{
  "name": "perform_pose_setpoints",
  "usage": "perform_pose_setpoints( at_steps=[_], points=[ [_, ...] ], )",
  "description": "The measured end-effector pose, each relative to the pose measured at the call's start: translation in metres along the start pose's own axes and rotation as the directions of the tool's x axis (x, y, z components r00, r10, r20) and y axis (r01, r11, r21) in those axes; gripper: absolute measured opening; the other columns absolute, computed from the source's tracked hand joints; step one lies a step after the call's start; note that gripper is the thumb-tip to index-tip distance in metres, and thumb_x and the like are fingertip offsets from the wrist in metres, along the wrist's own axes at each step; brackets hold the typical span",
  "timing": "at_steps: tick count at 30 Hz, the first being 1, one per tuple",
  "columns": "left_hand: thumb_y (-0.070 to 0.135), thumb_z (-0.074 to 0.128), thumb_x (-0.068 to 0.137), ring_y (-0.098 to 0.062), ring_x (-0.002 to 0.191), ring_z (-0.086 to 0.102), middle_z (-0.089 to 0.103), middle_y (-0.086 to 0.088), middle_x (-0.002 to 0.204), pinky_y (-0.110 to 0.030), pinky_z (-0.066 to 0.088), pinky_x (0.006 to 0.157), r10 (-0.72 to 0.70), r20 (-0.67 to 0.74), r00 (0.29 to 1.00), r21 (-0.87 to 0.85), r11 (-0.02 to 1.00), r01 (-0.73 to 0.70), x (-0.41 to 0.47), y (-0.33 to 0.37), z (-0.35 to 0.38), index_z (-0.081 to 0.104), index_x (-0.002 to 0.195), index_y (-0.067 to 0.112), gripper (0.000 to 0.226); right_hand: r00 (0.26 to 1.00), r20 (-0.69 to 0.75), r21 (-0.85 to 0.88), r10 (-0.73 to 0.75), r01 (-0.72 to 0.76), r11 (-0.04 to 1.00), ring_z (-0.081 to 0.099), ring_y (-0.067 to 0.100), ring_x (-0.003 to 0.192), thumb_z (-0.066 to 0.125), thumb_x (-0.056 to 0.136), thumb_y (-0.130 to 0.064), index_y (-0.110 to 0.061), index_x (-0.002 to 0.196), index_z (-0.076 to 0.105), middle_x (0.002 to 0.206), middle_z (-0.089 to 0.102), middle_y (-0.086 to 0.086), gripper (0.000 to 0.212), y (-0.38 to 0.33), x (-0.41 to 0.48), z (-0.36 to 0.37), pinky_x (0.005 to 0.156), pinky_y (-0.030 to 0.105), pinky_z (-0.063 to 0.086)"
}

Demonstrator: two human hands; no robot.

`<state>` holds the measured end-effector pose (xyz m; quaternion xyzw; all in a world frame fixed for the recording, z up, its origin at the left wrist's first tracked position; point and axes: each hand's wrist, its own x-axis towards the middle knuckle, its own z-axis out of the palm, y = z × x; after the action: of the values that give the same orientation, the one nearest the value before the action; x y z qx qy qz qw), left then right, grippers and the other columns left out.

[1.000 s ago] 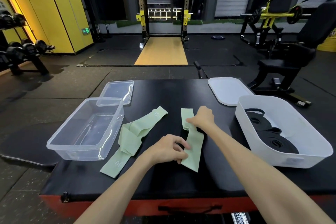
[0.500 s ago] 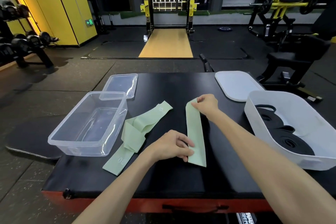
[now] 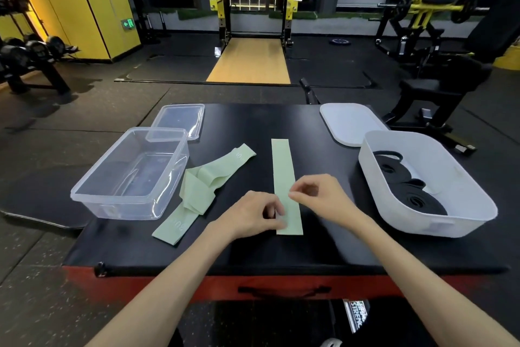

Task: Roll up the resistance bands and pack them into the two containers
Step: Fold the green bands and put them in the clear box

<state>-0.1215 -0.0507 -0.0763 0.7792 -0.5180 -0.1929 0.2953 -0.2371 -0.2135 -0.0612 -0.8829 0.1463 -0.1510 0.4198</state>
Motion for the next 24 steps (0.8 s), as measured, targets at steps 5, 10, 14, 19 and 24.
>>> perform_pose_setpoints(
  at_steps=[5, 10, 14, 19, 24],
  points=[
    [0.021, 0.069, 0.081, -0.001, 0.057, 0.046, 0.061, 0.013, 0.074, -0.013, 0.039, 0.06, 0.049, -0.13, 0.99, -0.024, 0.998, -0.052, -0.015, -0.001, 0.015, 0.067, 0.081, 0.026, 0.005, 0.995, 0.072, -0.08, -0.067, 0.073, 0.994, 0.06, 0.006, 0.071, 0.077, 0.078, -0.021, -0.027, 0.076, 0.073, 0.079, 0.067, -0.008, 0.007, 0.005, -0.053, 0.008, 0.065, 0.012, 0.041],
    [0.031, 0.07, 0.082, -0.008, 0.065, 0.051, 0.062, 0.013, 0.087, -0.018, 0.045, 0.065, 0.129, -0.074, 0.989, 0.048, 0.991, -0.126, -0.026, 0.001, 0.011, 0.068, 0.086, 0.031, 0.005, 0.991, 0.052, -0.188, -0.122, 0.13, 0.974, 0.058, 0.004, 0.076, 0.077, 0.077, -0.018, -0.021, 0.089, 0.075, 0.085, 0.063, -0.009, 0.013, 0.02, -0.063, 0.02, 0.069, 0.009, 0.039],
    [0.023, 0.071, 0.083, -0.009, 0.067, 0.053, 0.062, 0.01, 0.09, -0.023, 0.047, 0.069, 0.167, -0.095, 0.981, 0.119, 0.981, -0.156, -0.029, 0.002, 0.013, 0.071, 0.091, 0.023, 0.007, 0.983, -0.012, -0.316, -0.184, 0.171, 0.933, 0.058, 0.005, 0.077, 0.07, 0.084, -0.016, -0.019, 0.091, 0.074, 0.085, 0.063, -0.008, 0.009, 0.019, -0.063, 0.028, 0.072, 0.015, 0.043],
    [0.021, 0.066, 0.087, -0.009, 0.069, 0.053, 0.062, 0.004, 0.091, -0.02, 0.043, 0.071, 0.182, -0.132, 0.974, 0.205, 0.967, -0.153, -0.03, 0.006, 0.019, 0.074, 0.092, 0.018, 0.01, 0.963, 0.065, -0.502, -0.26, 0.257, 0.826, 0.051, 0.018, 0.088, 0.051, 0.093, -0.006, -0.011, 0.096, 0.067, 0.092, 0.057, 0.001, 0.017, 0.018, -0.065, 0.034, 0.076, 0.026, 0.042],
    [0.026, 0.063, 0.089, -0.009, 0.073, 0.05, 0.06, 0.002, 0.092, -0.018, 0.039, 0.072, 0.185, -0.106, 0.977, 0.242, 0.958, -0.156, -0.03, 0.006, 0.02, 0.068, 0.091, 0.016, 0.012, 0.973, 0.04, -0.455, -0.226, 0.219, 0.863, 0.05, 0.013, 0.088, 0.053, 0.093, -0.013, -0.015, 0.096, 0.066, 0.092, 0.055, -0.004, 0.014, 0.016, -0.068, 0.031, 0.079, 0.023, 0.041]
  ],
)
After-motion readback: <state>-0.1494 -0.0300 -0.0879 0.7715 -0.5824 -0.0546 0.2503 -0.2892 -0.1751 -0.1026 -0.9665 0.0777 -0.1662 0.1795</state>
